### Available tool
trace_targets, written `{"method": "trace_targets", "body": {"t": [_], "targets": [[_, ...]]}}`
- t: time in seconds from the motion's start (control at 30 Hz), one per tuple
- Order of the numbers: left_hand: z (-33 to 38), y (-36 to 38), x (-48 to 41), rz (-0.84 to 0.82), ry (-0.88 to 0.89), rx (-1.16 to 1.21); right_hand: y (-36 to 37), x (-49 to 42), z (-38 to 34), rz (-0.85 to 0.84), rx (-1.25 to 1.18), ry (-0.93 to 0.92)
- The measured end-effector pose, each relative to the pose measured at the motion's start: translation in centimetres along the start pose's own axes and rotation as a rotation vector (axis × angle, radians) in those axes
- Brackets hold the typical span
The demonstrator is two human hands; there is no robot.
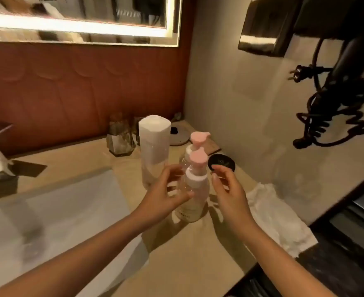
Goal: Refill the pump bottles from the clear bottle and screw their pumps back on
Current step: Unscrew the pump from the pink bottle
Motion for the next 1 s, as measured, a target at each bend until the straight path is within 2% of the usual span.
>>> {"method": "trace_targets", "body": {"t": [0.13, 0.33, 0.6, 0.8, 1.0], "targets": [[-0.1, 0.9, -0.7, -0.011, 0.043, 0.019, 1.4, -0.2, 0.6, -0.078, 0.019, -0.077], [-0.4, 2.5, 2.2, 0.004, 0.135, -0.05, 1.9, 2.6, 1.3, 0.005, 0.031, -0.198], [-0.4, 2.1, 12.3, 0.055, 0.154, -0.101, 7.2, 9.6, -0.3, -0.074, 0.033, -0.319], [0.2, 0.6, 20.3, 0.176, 0.148, -0.18, 12.6, 14.3, -2.1, -0.166, -0.019, -0.377], [-1.0, -0.9, 25.2, 0.241, 0.138, -0.114, 16.9, 17.0, -3.7, -0.253, -0.013, -0.435]]}}
Point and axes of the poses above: each hand's wrist, its own x-axis away from the middle knuckle, its own y-axis out of the palm, z = x × y, the point moved 9 cm from there along -x, towards the middle knuckle, and after that the axes turned 13 degrees about -z, right-handed, at the moved point
